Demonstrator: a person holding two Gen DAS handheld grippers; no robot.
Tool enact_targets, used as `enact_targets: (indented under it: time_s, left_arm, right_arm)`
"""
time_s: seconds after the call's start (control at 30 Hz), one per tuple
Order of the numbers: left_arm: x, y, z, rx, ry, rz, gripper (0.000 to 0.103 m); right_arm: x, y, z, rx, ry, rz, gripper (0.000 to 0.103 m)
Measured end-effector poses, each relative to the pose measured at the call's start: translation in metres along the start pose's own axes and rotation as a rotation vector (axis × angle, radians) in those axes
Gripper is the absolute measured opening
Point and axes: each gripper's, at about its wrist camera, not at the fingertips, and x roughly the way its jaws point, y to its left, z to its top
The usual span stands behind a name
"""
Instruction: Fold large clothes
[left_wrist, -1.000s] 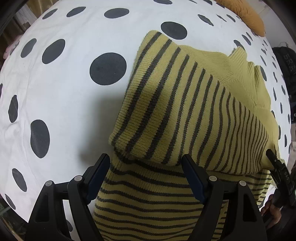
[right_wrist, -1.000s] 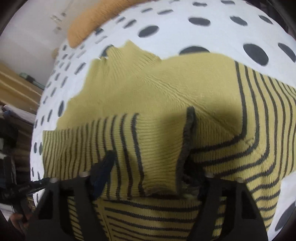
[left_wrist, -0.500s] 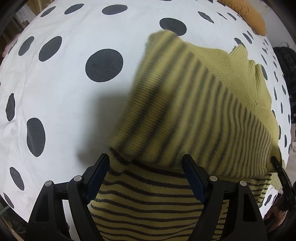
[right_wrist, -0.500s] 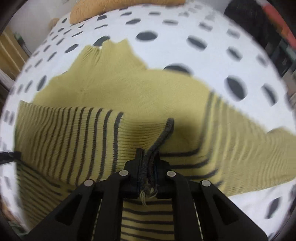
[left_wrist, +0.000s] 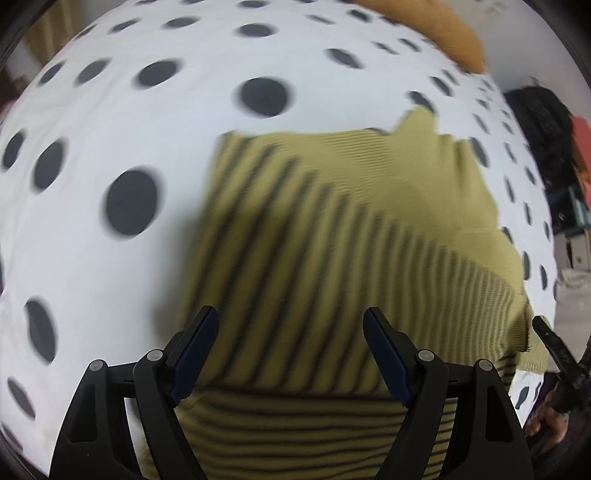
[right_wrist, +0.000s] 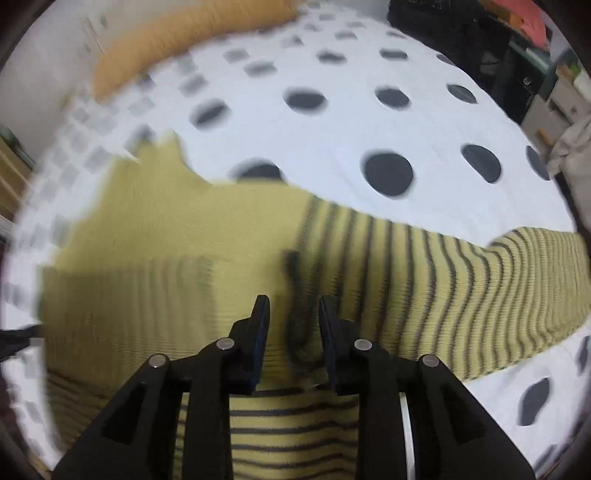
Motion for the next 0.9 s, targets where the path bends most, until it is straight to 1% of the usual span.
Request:
enact_targets:
  time_s: [0.03, 0.07, 0.1, 0.13, 0.17, 0.2, 0.27, 0.33, 0.4, 0.43, 0.47, 0.5, 0.53, 0.6, 0.63, 0.67, 0.7, 0.77, 0.83, 0.9]
  left_arm:
    - [0.006, -0.011, 0.005, 0.024, -0.003, -0.002, 0.079]
    - [0.012, -0.019, 0.006, 0.046, -0.002, 0.008, 0.079]
    - [0.021, -0.027, 0.008, 0.069, 0.007, 0.035, 0.079]
    - [0.032, -0.034, 0.01, 0.089, 0.023, 0.071, 0.079]
    - [0.041, -0.036, 0.012, 0.103, 0.035, 0.106, 0.079]
    - [0.049, -0.038, 0.013, 0.114, 0.043, 0.133, 0.08]
    - [0.059, -0.037, 0.016, 0.134, 0.04, 0.169, 0.082]
    - [0.062, -0.037, 0.021, 0.149, 0.044, 0.18, 0.082]
    - [0.063, -0.037, 0.023, 0.155, 0.047, 0.191, 0.083]
    - [0.061, -0.032, 0.025, 0.155, 0.049, 0.195, 0.083]
    - [0.062, -0.033, 0.026, 0.156, 0.049, 0.202, 0.084]
    - [0.064, -0.035, 0.027, 0.16, 0.052, 0.211, 0.085]
    - [0.066, -0.037, 0.028, 0.166, 0.052, 0.219, 0.086]
    - [0.07, -0.044, 0.031, 0.167, 0.052, 0.222, 0.089]
    - [0.071, -0.047, 0.032, 0.166, 0.052, 0.224, 0.089]
    - [0.074, -0.052, 0.029, 0.164, 0.053, 0.225, 0.09]
    - [0.073, -0.053, 0.026, 0.161, 0.054, 0.226, 0.091]
    - [0.075, -0.051, 0.023, 0.161, 0.061, 0.228, 0.093]
    - [0.08, -0.045, 0.025, 0.156, 0.066, 0.236, 0.095]
    - [0.083, -0.045, 0.028, 0.148, 0.066, 0.241, 0.097]
  right_arm:
    - [-0.003, 0.004, 0.0, 0.011, 0.003, 0.066, 0.028]
    - [-0.002, 0.015, -0.002, 0.001, 0.031, 0.157, 0.028]
    - [0.003, 0.024, -0.003, -0.021, 0.053, 0.183, 0.028]
    - [0.011, 0.033, -0.005, -0.051, 0.084, 0.183, 0.028]
    - [0.023, 0.042, -0.008, -0.082, 0.119, 0.156, 0.028]
    - [0.04, 0.047, -0.013, -0.118, 0.16, 0.102, 0.028]
    - [0.062, 0.043, -0.018, -0.158, 0.201, 0.001, 0.026]
    - [0.063, 0.029, -0.018, -0.129, 0.194, 0.023, 0.025]
    - [0.054, 0.023, -0.015, -0.13, 0.174, -0.019, 0.025]
    - [0.047, 0.021, -0.013, -0.135, 0.161, -0.031, 0.028]
    - [0.04, 0.018, -0.011, -0.124, 0.154, -0.036, 0.029]
    - [0.03, 0.012, -0.009, -0.107, 0.141, -0.049, 0.039]
    - [0.019, 0.004, -0.008, -0.087, 0.119, -0.072, 0.066]
    - [-0.004, -0.021, -0.002, -0.016, 0.072, -0.092, 0.098]
    - [-0.017, -0.037, -0.005, 0.025, 0.043, -0.097, 0.098]
    - [-0.03, -0.057, -0.009, 0.074, 0.018, -0.083, 0.098]
    - [-0.038, -0.079, -0.015, 0.119, 0.007, -0.078, 0.098]
    - [-0.048, -0.116, -0.022, 0.206, 0.003, -0.114, 0.098]
    - [-0.058, -0.165, -0.031, 0.298, 0.0, -0.157, 0.098]
    - [-0.07, -0.219, -0.043, 0.405, -0.046, -0.168, 0.098]
